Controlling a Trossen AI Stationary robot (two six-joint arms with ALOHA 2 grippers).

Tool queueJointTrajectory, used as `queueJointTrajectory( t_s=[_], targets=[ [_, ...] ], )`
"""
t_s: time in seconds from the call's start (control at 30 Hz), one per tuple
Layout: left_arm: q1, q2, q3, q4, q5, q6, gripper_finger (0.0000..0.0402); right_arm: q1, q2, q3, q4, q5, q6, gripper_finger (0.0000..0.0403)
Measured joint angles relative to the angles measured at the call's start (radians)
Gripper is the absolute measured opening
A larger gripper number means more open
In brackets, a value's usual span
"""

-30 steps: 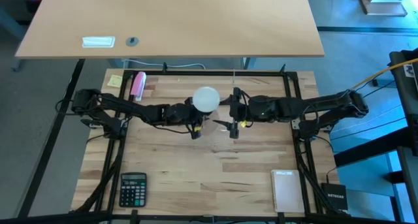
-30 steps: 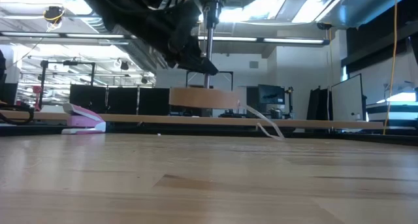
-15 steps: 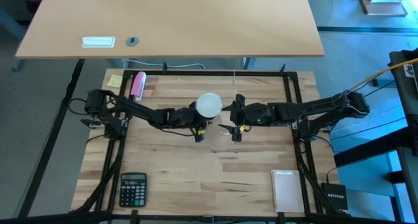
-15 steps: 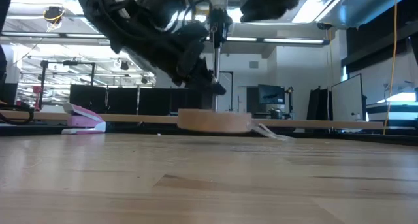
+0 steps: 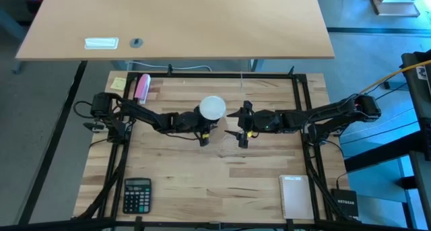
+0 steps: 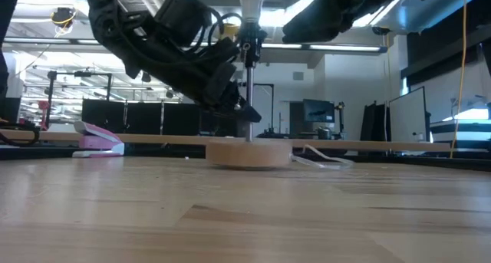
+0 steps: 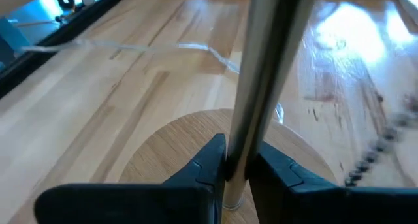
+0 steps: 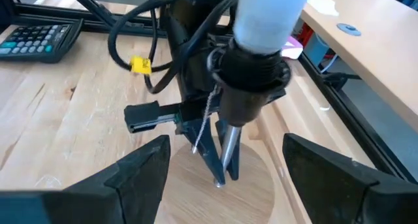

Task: Screw lightbulb
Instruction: Insert the white lightbulb into the brown lamp

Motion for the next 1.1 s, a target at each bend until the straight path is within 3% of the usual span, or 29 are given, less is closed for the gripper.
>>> queueJointTrajectory(
  t_s=[0.27,0.73,0.97,1.1],
  targets=[
    [0.011,0.0,0.0,-0.022,0.003,-0.02,0.0046,0.0,0.0,0.0,0.009,0.0,0.0,0.0298],
    [0.014,-0.062,0.002,-0.058,0.001,-0.009,0.0165,0.001,0.0,0.0,0.007,0.0,0.004,0.0298],
    [0.027,-0.131,0.002,-0.189,0.03,-0.011,0.0192,0.001,0.0,0.0,0.002,-0.001,0.004,0.0298],
    [0.043,-0.103,-0.039,-0.054,0.078,-0.008,0.0194,0.001,0.0,0.0,-0.001,-0.004,0.003,0.0298]
  ],
)
